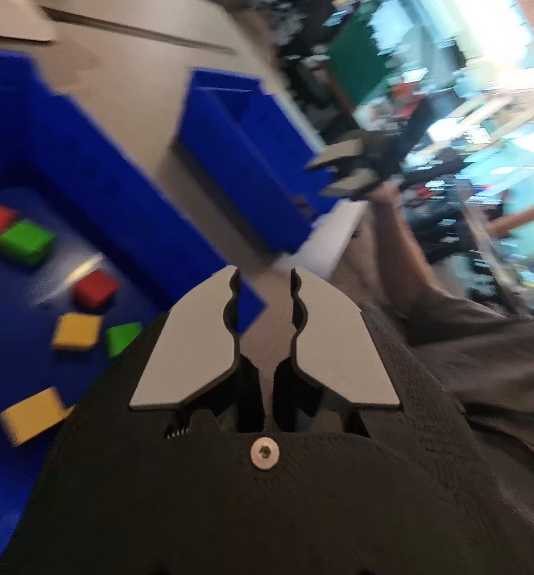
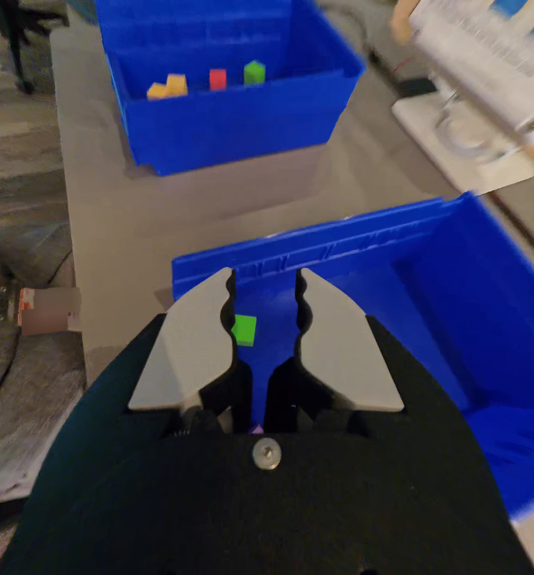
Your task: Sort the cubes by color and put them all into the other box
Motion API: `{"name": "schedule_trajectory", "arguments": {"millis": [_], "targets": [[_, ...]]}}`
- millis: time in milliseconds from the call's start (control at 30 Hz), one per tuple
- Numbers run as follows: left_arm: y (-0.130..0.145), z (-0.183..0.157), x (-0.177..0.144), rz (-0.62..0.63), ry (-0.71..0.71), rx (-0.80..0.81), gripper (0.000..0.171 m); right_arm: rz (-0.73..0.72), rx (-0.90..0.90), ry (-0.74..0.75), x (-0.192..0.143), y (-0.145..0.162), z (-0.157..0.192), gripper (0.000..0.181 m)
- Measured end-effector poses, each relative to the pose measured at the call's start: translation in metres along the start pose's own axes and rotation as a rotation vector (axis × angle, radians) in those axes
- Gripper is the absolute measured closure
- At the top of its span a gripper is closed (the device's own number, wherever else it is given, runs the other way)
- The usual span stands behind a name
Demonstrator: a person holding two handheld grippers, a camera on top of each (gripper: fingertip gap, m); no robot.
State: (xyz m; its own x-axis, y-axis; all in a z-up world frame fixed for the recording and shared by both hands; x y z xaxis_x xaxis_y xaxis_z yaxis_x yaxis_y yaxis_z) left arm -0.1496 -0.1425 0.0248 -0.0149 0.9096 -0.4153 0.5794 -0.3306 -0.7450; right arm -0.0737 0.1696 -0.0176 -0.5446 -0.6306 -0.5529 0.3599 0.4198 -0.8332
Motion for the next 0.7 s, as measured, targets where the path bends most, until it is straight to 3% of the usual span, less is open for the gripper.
{"name": "schedule_trajectory", "arguments": {"millis": [67,233,433,700], "targets": [[0.002,0.027,0.003,0.068,-0.196,0.008,0.133,-0.065,-0.012,0.073,-0.012,-0.013,0.008,0.142],[-0.009,0.078,0.014,0.229,-0.487,0.053,0.127,-0.139,-0.044,0.178,-0.023,-0.027,0.03,0.152],[0.002,0.127,0.053,0.472,-0.55,-0.157,0.127,-0.087,-0.08,0.275,-0.019,-0.024,0.027,0.155],[0.022,0.176,0.087,0.439,-0.668,-0.348,0.114,-0.097,-0.11,0.274,-0.013,-0.024,0.03,0.155]]}}
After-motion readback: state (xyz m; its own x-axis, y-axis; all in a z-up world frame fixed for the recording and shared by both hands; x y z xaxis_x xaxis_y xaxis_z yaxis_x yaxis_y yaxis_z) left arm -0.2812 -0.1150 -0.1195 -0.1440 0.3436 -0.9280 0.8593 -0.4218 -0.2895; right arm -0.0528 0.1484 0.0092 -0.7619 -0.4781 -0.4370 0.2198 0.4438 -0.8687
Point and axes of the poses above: each gripper's, where its closed fingertips meet, x out along the fingers, y out of its underside, z = x × y across the jaws, the point moved 3 cm from there along -x, back along the fingers, and after that the axes turned 6 degrees about x, right-handed, at the moved point
